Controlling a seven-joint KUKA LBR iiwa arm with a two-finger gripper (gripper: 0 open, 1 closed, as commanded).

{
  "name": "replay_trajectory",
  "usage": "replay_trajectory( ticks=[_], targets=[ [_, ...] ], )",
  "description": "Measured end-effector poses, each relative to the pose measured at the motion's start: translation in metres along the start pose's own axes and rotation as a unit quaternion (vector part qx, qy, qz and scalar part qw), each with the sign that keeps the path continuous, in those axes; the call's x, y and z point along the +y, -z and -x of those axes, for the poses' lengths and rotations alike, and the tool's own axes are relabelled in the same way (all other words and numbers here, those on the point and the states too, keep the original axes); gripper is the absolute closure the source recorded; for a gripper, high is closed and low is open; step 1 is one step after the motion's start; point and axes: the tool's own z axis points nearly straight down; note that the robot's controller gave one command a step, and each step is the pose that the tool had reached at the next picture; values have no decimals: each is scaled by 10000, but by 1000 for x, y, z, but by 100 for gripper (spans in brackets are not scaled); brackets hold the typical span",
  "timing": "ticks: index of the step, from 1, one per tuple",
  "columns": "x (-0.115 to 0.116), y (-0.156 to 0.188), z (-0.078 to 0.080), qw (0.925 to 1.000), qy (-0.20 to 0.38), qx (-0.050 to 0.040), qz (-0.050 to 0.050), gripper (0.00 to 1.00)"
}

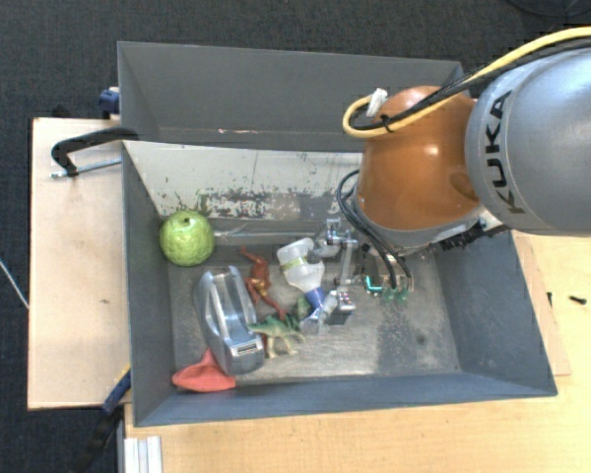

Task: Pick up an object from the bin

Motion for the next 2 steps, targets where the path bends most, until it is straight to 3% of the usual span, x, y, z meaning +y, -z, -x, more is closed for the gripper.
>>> replay_trajectory(
  ticks=[1,2],
  targets=[
    [0,3,1,10000,-5,-32,2,0],
    [4,-39,5,9996,258,-76,2,0]
  ],
)
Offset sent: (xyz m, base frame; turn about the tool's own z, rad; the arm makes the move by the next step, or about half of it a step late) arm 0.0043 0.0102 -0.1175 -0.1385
